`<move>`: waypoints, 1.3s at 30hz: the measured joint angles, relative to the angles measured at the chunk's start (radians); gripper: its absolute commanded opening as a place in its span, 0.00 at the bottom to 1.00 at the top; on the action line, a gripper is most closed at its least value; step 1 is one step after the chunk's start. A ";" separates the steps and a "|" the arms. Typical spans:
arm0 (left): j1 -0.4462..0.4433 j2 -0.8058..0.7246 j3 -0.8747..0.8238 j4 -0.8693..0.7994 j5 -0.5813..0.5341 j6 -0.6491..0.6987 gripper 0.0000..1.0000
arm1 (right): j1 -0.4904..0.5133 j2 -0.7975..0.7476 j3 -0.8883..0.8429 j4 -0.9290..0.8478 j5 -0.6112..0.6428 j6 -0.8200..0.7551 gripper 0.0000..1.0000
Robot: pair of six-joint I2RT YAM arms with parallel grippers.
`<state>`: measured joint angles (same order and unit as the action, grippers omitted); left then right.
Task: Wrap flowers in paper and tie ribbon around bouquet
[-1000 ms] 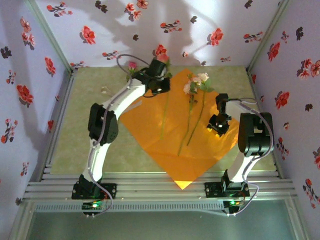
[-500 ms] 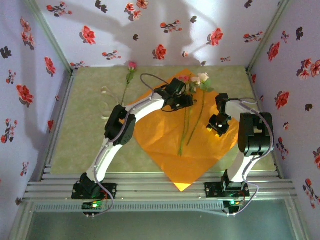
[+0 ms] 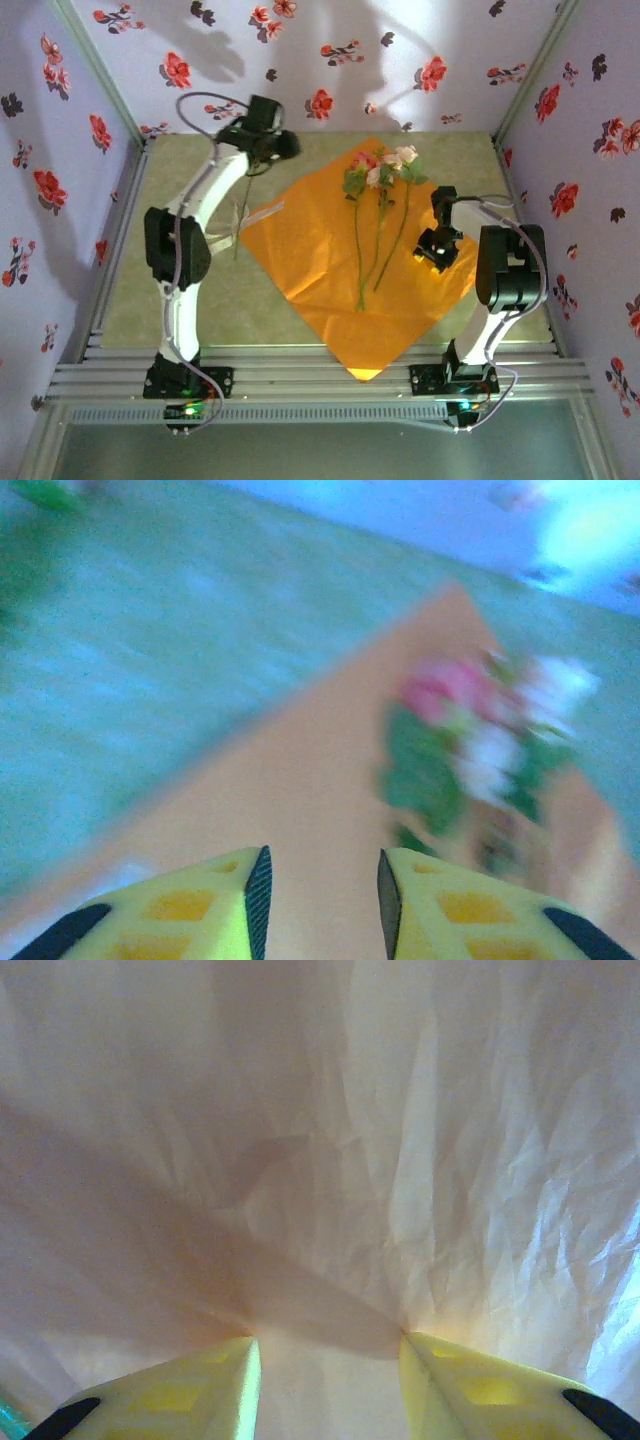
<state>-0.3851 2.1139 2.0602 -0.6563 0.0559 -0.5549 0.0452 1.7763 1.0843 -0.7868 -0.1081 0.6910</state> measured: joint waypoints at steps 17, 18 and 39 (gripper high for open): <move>0.130 0.454 0.267 -0.169 -0.179 0.270 0.58 | 0.000 0.020 0.070 -0.035 0.001 -0.011 0.43; 0.134 0.463 0.277 -0.169 -0.179 0.270 0.57 | 0.000 0.022 0.075 -0.039 0.001 -0.011 0.43; 0.147 0.468 0.278 -0.159 -0.215 0.260 0.00 | 0.000 0.038 0.090 -0.057 0.000 -0.011 0.43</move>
<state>-0.2379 2.5820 2.3379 -0.8150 -0.1589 -0.2947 0.0452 1.8145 1.1748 -0.8436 -0.1078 0.6804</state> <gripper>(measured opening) 0.059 0.434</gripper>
